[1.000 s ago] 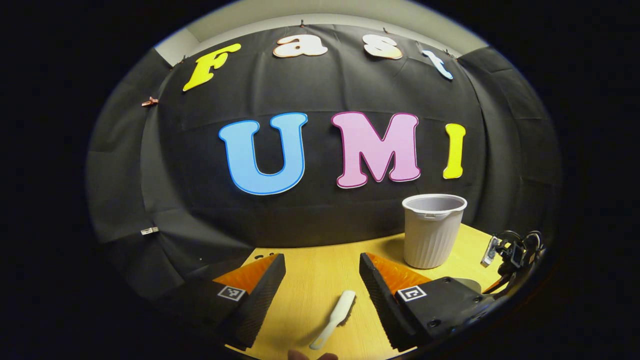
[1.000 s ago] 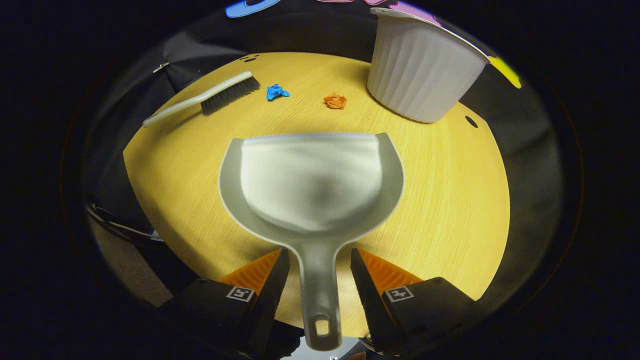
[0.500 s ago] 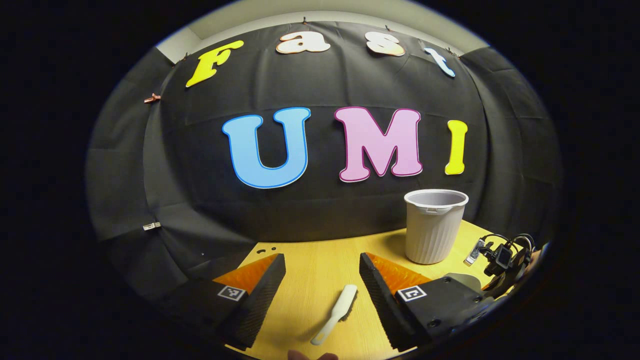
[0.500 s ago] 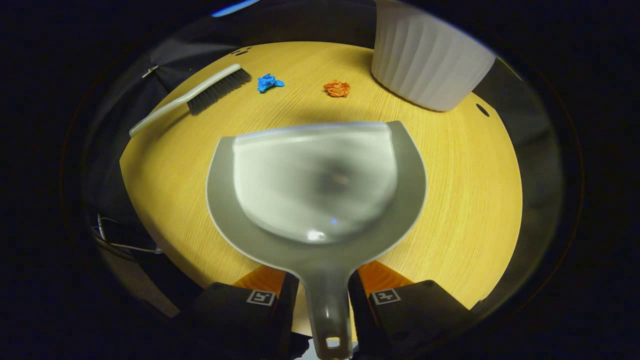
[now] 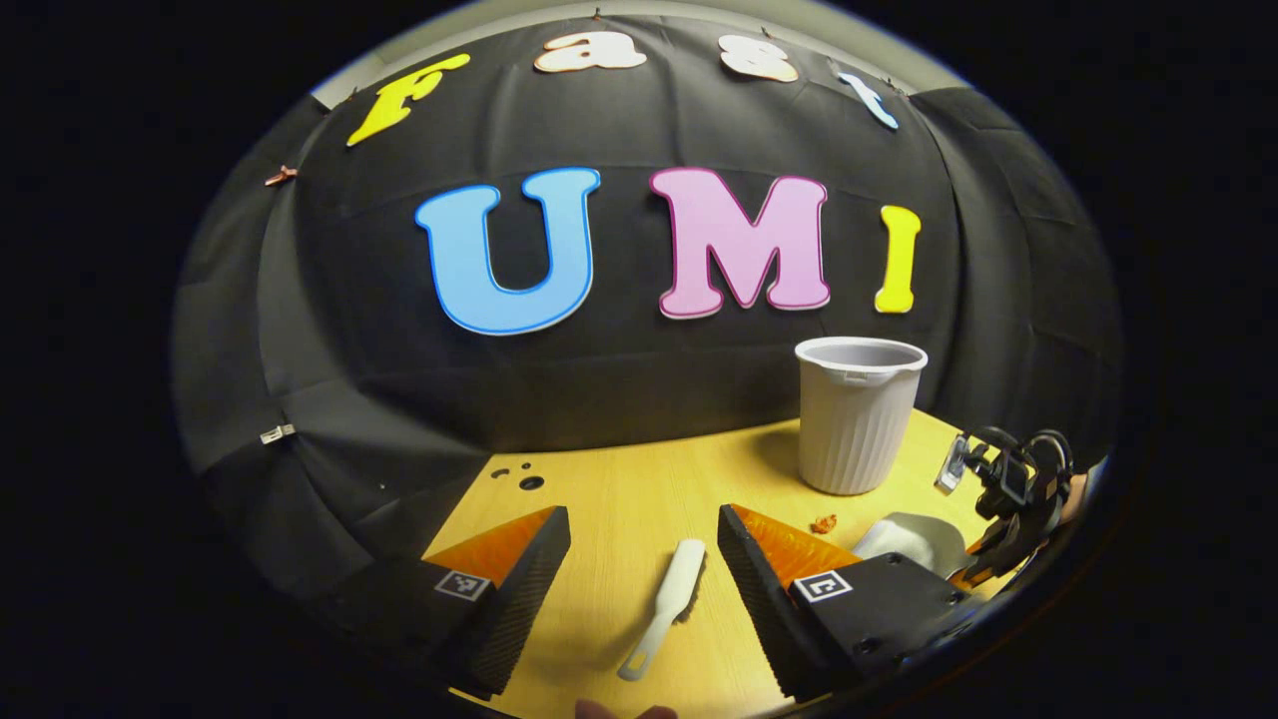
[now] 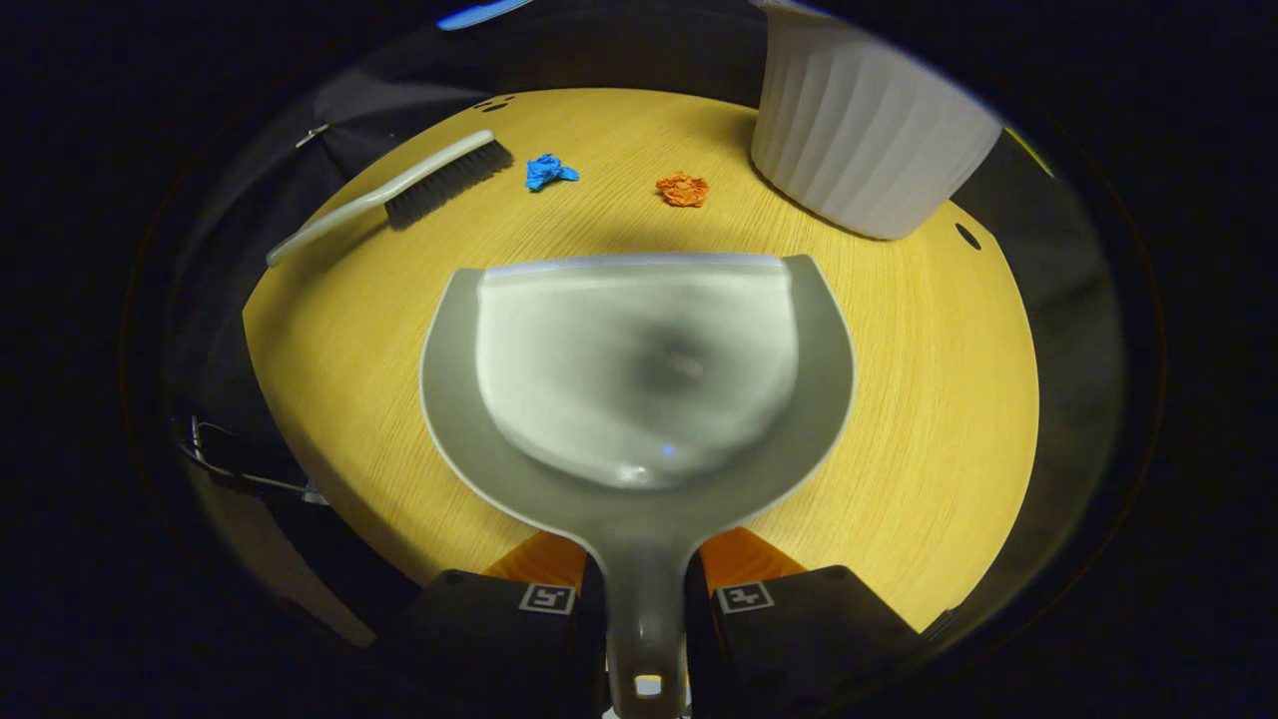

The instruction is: Pick up the small broom and dustpan from the desktop, sweep the trash into the dustpan with the broom, and then empty the trash into the garbage bin.

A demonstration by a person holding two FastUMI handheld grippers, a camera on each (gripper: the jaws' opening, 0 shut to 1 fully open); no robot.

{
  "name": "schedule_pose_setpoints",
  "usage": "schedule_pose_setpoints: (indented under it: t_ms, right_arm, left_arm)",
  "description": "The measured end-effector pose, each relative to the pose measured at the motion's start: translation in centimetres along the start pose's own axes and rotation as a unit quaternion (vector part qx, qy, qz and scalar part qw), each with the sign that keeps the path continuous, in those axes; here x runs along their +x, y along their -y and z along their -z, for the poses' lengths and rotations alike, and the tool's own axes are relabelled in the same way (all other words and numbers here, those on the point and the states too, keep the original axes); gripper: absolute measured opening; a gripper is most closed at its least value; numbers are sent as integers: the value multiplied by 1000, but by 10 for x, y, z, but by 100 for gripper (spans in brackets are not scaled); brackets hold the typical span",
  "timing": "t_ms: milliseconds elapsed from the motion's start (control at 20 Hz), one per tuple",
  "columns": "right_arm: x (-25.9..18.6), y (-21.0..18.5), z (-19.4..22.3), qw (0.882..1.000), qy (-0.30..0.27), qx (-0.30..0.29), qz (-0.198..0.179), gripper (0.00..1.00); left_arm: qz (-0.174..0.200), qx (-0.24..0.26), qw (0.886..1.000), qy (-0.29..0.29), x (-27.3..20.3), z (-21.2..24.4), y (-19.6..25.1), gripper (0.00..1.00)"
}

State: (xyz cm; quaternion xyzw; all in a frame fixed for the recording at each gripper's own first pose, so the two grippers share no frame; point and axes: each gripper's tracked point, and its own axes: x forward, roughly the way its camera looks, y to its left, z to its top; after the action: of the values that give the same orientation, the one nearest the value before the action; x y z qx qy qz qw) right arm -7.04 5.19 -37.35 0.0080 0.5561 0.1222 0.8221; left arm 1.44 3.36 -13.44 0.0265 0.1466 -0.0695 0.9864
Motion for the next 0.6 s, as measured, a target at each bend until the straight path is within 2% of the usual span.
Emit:
schedule_pose_setpoints:
  t_ms: [150, 250, 300, 350, 400, 450, 600]
  right_arm:
    - [-13, 3, -6, 1000, 18, -18, 0, 36]
    - [-23, 2, -8, 1000, 26, -14, -4, 36]
    - [-26, 2, -8, 999, 33, -12, -6, 36]
    - [-30, 3, -8, 999, 38, -13, -5, 41]
    - [-33, 4, -7, 999, 40, -17, -3, 31]
    - [-35, 5, -4, 999, 41, -22, 0, 36]
    - [-41, 10, 3, 999, 40, -28, 7, 36]
  left_arm:
    - [33, 11, 998, -57, 19, 30, 5, 94]
    - [59, 10, 992, -114, 31, 56, 7, 94]
    - [71, 7, 987, -145, 36, 74, 10, 94]
    - [86, 3, 980, -180, 40, 91, 14, 94]
    - [99, 1, 972, -214, 47, 106, 18, 94]
    - [106, 3, 963, -246, 51, 122, 17, 94]
    - [116, 19, 944, -307, 67, 158, 11, 94]
